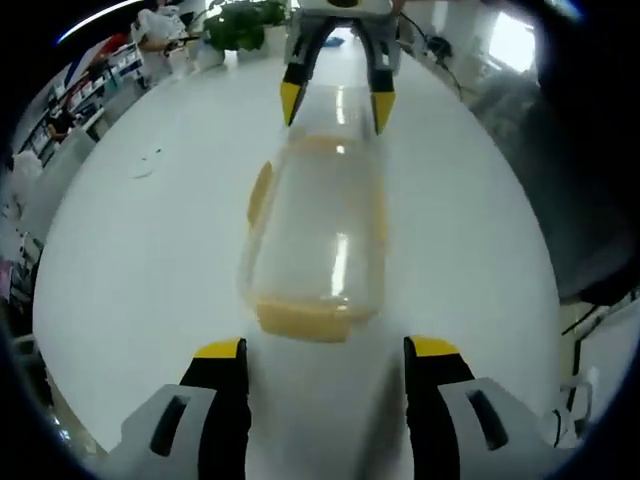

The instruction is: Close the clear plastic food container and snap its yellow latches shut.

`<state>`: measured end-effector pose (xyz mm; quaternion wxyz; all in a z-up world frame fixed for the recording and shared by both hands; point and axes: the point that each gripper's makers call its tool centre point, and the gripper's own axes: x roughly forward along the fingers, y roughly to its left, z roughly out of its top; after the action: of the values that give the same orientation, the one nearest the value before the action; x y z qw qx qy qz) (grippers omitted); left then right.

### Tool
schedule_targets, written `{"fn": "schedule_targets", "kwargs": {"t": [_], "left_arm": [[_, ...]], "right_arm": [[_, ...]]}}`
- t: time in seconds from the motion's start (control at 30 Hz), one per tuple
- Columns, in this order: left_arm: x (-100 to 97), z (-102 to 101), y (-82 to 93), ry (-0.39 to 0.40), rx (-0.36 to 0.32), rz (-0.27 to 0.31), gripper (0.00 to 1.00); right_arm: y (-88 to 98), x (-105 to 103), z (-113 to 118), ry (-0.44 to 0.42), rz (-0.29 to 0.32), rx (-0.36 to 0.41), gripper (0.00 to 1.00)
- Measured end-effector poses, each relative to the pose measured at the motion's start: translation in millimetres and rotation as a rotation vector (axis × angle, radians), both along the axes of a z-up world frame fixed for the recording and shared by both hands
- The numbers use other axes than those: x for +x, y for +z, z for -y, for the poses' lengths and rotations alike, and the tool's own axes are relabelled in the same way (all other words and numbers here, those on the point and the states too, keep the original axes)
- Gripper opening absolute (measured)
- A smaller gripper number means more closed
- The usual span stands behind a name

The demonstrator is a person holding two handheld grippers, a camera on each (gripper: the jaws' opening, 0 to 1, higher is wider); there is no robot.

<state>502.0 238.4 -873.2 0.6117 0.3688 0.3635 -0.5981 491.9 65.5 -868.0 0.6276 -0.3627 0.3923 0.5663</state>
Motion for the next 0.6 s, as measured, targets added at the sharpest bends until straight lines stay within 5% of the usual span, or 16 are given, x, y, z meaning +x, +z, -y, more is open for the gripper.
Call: {"fn": "schedule_targets", "kwargs": {"t": [0.27, 0.37, 0.6], "left_arm": [[1.7, 6.4, -5.0, -0.017, -0.013, -0.011, 0.53], [2.3, 5.3, -9.6, -0.034, 0.009, -0.001, 0.51], [5.7, 9.2, -13.4, -0.030, 0.004, -0.014, 0.47]], "right_arm": [[-13.8, 0.7, 1.0, 0.052, -0.003, -0.078, 0.49], [-18.9, 1.5, 5.6, 0.081, 0.007, -0.124, 0.40], [-18.0, 6.1, -1.6, 0.078, 0.016, -0.105, 0.38]]}}
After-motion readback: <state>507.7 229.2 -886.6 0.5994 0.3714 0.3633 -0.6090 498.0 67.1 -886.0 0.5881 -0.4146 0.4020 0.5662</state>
